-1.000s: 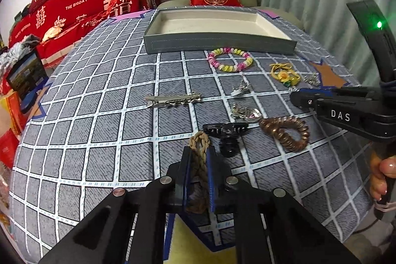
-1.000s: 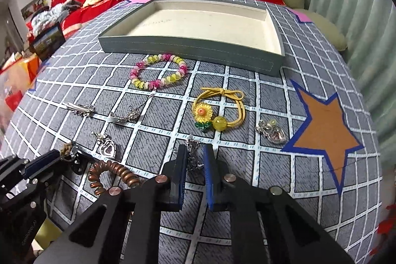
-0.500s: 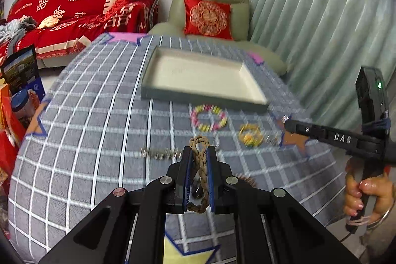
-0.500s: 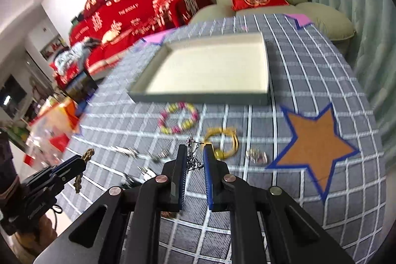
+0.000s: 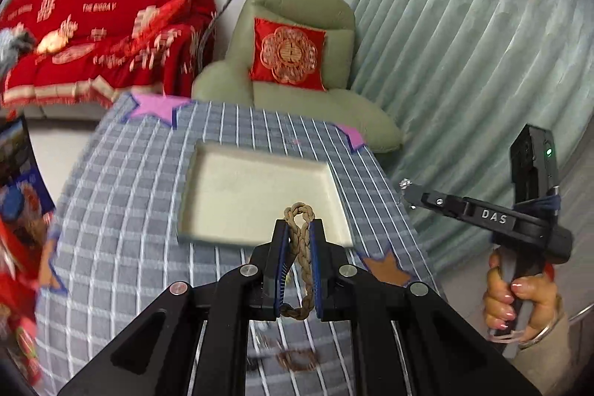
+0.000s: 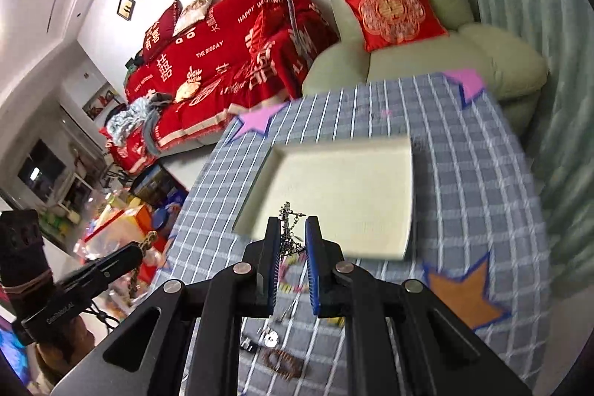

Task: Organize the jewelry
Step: 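Carry the bracelet and chain into the cream tray and open both tools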

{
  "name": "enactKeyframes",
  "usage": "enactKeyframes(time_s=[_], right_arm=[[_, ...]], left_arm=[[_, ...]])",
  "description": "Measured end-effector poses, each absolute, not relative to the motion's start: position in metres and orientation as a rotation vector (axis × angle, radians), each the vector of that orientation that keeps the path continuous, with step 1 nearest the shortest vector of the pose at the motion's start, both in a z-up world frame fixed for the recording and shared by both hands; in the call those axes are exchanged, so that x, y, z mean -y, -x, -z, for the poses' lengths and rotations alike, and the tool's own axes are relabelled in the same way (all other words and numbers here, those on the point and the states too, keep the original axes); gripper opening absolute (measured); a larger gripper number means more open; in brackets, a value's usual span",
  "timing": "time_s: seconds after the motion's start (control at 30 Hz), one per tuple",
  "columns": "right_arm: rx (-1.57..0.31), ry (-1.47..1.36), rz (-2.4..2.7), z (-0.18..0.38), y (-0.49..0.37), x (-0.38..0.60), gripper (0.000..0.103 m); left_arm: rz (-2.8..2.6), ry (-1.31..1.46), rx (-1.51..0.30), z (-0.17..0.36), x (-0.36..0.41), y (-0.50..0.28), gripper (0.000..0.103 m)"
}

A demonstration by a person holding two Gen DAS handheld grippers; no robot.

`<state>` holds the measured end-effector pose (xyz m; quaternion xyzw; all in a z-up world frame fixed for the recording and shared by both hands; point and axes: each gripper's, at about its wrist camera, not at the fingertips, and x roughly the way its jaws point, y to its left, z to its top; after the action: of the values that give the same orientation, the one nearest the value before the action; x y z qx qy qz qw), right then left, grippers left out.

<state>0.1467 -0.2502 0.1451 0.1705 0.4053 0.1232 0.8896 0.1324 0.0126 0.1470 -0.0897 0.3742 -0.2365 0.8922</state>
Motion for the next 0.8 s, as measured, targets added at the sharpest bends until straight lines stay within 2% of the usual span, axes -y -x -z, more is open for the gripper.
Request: enactKeyframes(time_s=[0.1,0.23,0.53,0.8], right_arm=[[-0.838,-0.333,-0.235,-0.149,-0.172,0.249,0.014],[-0.870,-0.309,-0.221,-0.127,-0.214,0.240,0.014],[-0.990,-0.239,-0.165,-0.028,-0.279,0.224,0.014],[-1.073,-0.254,-0.102,0.034,-0.310,0.234,0.014]], left_arm=[[0.468,0.174,-0.763,-0.143,-0.006,-0.162,0.021],[0.445,0.165,-0.791,-0.114,0.005,-0.202,0.021],[0.336,-0.007,-0.840,-0.018,0.037,-0.274,0.021],[0.280,-0.097,-0.888,0.027,0.051,-0.307,0.021]])
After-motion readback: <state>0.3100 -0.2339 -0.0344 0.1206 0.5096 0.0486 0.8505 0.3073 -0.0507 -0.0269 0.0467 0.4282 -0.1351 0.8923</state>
